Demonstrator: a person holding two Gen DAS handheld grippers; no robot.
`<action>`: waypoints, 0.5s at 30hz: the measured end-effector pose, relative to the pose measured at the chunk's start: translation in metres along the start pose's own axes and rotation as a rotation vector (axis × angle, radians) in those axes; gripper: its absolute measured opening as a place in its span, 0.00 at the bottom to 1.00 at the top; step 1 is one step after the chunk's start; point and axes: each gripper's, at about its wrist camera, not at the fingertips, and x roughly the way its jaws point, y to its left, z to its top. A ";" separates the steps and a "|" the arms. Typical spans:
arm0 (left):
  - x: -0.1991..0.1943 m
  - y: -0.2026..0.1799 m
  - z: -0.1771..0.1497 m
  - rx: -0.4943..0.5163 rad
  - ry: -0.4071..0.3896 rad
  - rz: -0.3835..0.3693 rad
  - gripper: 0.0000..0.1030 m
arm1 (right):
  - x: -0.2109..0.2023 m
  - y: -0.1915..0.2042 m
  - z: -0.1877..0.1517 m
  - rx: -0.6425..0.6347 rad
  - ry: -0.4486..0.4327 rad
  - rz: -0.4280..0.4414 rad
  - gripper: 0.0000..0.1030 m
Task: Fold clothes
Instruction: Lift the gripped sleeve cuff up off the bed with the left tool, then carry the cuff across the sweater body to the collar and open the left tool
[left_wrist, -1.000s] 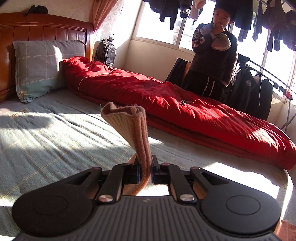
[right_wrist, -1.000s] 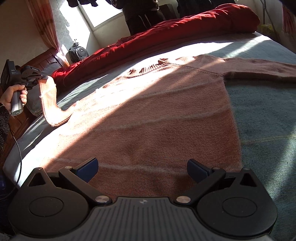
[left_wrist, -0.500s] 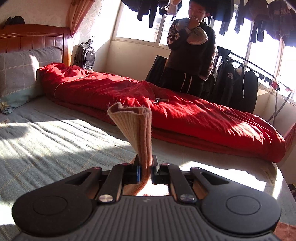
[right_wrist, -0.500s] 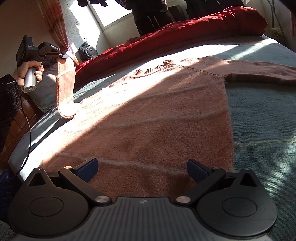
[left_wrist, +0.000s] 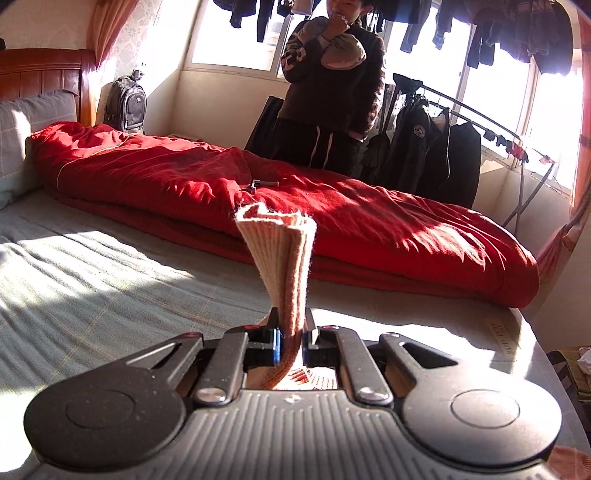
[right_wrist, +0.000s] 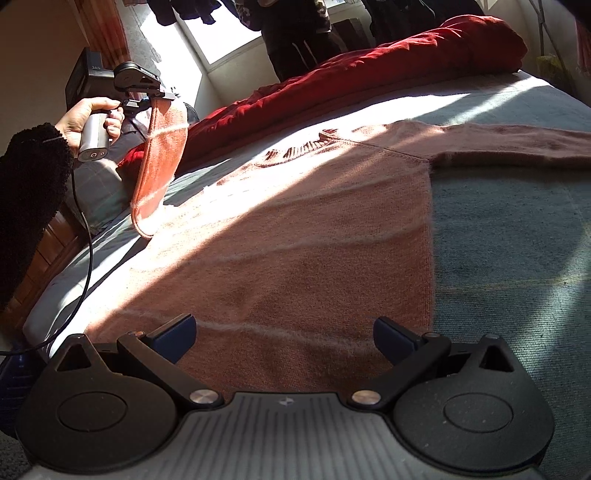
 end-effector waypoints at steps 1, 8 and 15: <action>0.002 -0.004 -0.002 0.003 0.005 -0.006 0.07 | -0.001 -0.002 0.000 0.006 -0.002 -0.002 1.00; 0.017 -0.044 -0.021 0.045 0.043 -0.050 0.07 | -0.006 -0.011 -0.002 0.030 -0.008 0.000 1.00; 0.033 -0.079 -0.046 0.120 0.096 -0.074 0.07 | -0.004 -0.016 -0.006 0.044 0.001 0.014 1.00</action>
